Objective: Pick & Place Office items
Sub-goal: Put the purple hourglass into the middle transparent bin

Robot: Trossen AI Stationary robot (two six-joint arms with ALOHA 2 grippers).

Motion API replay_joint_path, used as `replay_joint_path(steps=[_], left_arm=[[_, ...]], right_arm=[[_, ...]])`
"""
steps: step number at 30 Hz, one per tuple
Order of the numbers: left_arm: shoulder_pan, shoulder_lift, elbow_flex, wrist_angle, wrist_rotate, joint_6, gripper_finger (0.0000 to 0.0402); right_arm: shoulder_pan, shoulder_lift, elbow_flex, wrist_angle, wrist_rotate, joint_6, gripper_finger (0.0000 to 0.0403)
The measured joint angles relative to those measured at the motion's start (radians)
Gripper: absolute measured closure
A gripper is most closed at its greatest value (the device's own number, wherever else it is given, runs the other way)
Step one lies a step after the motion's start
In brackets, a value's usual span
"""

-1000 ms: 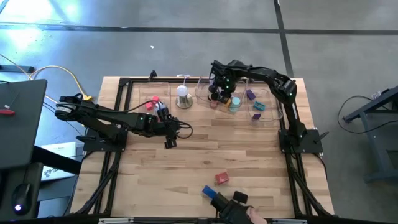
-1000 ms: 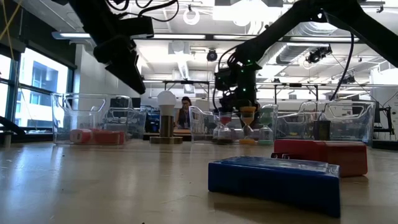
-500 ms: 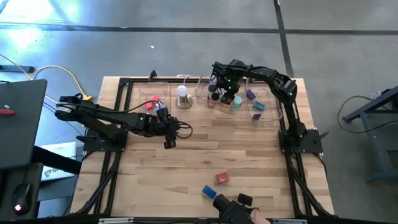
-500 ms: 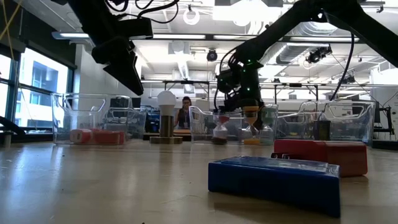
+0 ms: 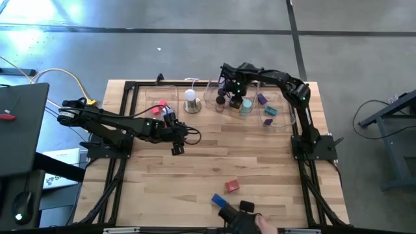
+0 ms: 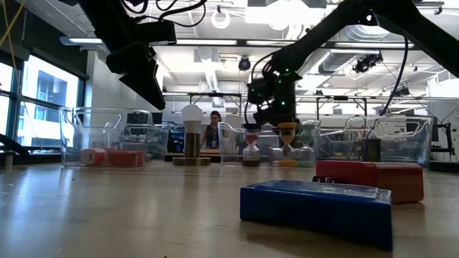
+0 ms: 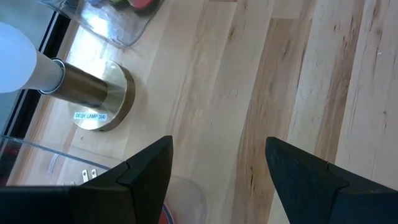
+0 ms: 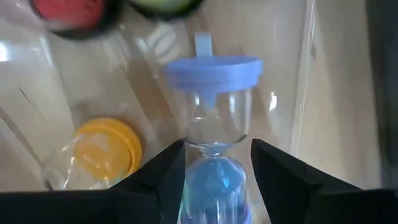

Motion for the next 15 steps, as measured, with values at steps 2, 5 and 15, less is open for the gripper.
replay_joint_path(steps=[2, 5, 15], left_arm=[[0.0, 0.0, 0.0, 0.0, 0.0, 0.0, 0.0155], [0.0, 0.0, 0.0, 0.0, 0.0, 0.0, 0.0155], [0.0, 0.0, 0.0, 0.001, 0.0, 0.008, 0.0155]], right_arm=[[0.007, 0.0, 0.0, 0.03, 0.001, -0.008, 0.0231], [0.009, 0.0, 0.002, 0.056, -0.003, -0.015, 0.0231], [0.011, 0.0, 0.002, 0.133, -0.056, -0.028, 0.0227]])
